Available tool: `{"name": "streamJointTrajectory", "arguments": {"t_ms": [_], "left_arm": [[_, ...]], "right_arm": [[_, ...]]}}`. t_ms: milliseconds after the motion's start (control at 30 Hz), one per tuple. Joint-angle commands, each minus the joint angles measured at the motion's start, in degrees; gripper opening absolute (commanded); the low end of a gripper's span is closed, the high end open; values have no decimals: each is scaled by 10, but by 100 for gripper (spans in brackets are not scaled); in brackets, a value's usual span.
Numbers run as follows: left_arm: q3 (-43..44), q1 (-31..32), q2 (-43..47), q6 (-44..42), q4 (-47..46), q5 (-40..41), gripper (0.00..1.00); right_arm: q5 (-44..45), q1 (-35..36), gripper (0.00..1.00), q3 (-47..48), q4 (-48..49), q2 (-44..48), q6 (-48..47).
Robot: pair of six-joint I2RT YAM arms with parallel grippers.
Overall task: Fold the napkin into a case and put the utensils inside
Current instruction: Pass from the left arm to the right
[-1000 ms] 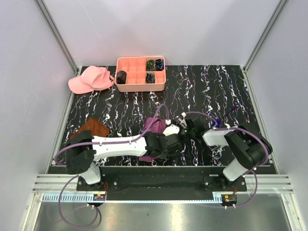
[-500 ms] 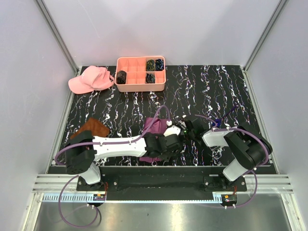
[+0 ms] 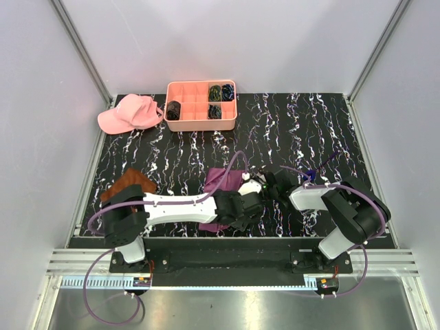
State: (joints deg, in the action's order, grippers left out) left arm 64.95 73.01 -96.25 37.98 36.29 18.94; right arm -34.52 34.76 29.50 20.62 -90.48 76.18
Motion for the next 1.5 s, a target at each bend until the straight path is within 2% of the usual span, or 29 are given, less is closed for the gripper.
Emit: {"name": "streamJointTrajectory", "arguments": {"t_ms": [0, 100, 167, 200, 333, 400, 633, 900, 1233, 1467], "left_arm": [[36, -2, -16, 6, -3, 39, 55], [45, -2, -32, 21, 22, 65, 52], [44, -3, -32, 26, 33, 79, 44], [41, -3, -27, 30, 33, 82, 31], [32, -4, -10, 34, 34, 87, 8], [30, -5, -1, 35, 37, 87, 0], [12, -5, 30, 39, 40, 79, 0], [3, -5, 46, 41, 39, 71, 0], [-8, -5, 57, 43, 35, 63, 0], [-10, -5, 61, 40, 23, 50, 0]], "right_arm": [[5, 9, 51, -2, 25, 9, 21], [9, 11, 51, -2, 18, 12, 18], [18, 12, 52, -2, 8, 18, 6], [23, 12, 52, -1, -7, 19, 0], [36, 10, 57, 6, -18, 5, -33], [25, 2, 61, 7, -7, -7, -47], [10, -53, 70, 35, -14, -54, -138], [14, -80, 70, 123, -78, -116, -213], [48, -115, 61, 181, -148, -139, -289], [46, -115, 41, 189, -153, -140, -303]]}}
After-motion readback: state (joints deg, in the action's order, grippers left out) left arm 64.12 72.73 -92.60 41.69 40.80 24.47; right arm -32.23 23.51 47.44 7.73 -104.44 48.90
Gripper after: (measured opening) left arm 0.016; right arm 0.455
